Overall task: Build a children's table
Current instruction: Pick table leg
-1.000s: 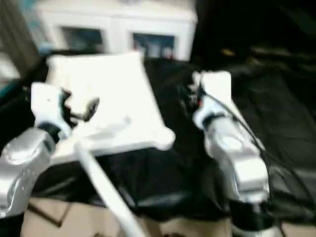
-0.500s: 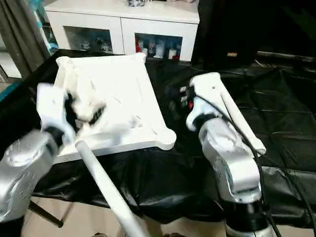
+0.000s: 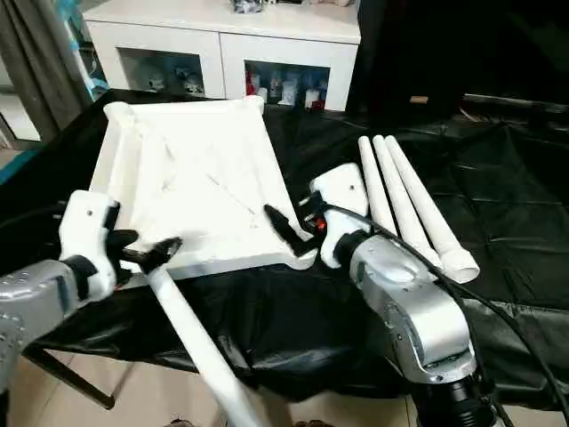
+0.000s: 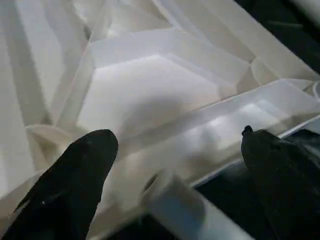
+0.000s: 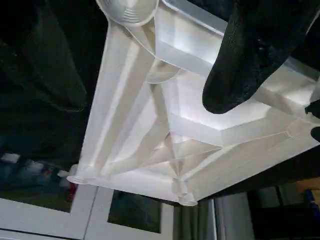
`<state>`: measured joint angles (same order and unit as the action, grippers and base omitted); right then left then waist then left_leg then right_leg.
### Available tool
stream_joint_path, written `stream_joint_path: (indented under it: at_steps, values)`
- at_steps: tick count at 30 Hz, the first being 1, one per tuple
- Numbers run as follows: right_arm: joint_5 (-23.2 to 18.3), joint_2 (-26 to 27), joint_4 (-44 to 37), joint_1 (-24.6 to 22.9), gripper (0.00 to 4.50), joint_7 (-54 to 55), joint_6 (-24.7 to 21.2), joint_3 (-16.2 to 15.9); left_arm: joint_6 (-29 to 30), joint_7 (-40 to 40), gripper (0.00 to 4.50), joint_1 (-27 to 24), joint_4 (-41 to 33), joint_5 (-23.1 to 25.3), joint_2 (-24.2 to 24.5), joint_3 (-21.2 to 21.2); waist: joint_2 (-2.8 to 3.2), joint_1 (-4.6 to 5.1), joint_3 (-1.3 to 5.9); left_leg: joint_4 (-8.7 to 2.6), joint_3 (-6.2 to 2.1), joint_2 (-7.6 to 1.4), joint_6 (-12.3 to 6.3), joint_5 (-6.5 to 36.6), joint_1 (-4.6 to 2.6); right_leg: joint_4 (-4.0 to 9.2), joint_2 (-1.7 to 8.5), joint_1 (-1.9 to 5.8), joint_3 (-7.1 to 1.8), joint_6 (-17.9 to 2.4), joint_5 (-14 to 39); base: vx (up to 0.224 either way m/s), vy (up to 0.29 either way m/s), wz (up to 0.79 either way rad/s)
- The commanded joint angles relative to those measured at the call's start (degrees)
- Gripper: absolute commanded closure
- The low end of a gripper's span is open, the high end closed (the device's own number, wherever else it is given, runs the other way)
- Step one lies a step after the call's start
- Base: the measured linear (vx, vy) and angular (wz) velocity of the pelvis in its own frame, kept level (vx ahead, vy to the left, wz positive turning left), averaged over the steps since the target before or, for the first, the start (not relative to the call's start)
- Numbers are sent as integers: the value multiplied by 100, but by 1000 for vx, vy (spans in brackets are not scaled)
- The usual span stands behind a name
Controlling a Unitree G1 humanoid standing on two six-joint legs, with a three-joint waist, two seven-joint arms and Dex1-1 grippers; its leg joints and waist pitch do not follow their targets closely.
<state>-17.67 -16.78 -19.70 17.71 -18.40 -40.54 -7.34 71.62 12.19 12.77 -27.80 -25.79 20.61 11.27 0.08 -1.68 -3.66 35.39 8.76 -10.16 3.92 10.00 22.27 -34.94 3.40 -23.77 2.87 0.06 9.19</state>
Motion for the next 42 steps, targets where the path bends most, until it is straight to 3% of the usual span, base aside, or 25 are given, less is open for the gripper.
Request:
stream_joint_path:
  at_steps: [1,11,20,28,31,34,37,38,39,42]
  values:
    - [-55,-62,-119,-13,28,-44,-122,-61,344,14,0,134,-99,-192,-100,220,40,24,311,-428,-71,-101,114,2049,-116,616,269,127,-155,-62,3195,0,0,0]
    - [-263,-62,-282,-105,28,-188,-556,-24,2024,346,0,187,-347,-649,-70,426,45,15,327,-446,-73,-120,110,1830,-81,543,268,171,-174,-253,2705,0,0,0]
    - [-265,-65,-321,-104,28,-193,-654,-44,2088,209,0,71,-108,-847,111,500,42,30,284,-436,-94,-85,132,2192,-124,673,269,103,-127,31,3499,0,0,0]
    - [-276,-47,-368,-100,28,-195,-757,-28,2088,134,0,60,-186,-864,27,415,53,42,280,-463,-111,-100,130,2237,-108,677,272,107,-128,26,3384,0,0,0]
    - [-513,31,-433,-102,28,-292,-902,35,2088,153,0,202,-195,-861,48,494,56,35,282,-466,-115,-103,126,2234,-109,668,276,109,-132,4,3323,0,0,0]
    - [-872,107,-496,-114,28,-447,-1181,114,2088,207,0,255,-189,-892,50,574,64,39,285,-463,-118,-95,108,2203,-99,668,278,121,-131,9,3308,0,0,0]
    - [-1454,85,-537,-131,13,-765,-1920,139,2088,278,0,331,-124,-931,93,678,72,25,296,-476,-128,-111,123,2111,-91,641,281,138,-141,-47,3131,0,0,0]
    - [-1454,85,-537,-131,13,-765,-1920,139,2088,278,0,331,-124,-931,93,678,72,22,297,-479,-131,-109,119,2082,-86,633,278,147,-144,-62,3084,0,0,0]
    - [-1647,68,-518,-144,13,-877,-2256,117,2088,303,0,373,-98,-905,139,698,78,12,296,-487,-130,-121,127,2063,-84,631,287,146,-149,-100,3024,0,0,0]
    - [-1870,120,-444,-137,13,-986,-2663,54,2029,331,0,462,-54,-844,204,732,90,-8,308,-495,-129,-122,120,1943,-89,612,286,168,-155,-202,2804,0,0,0]
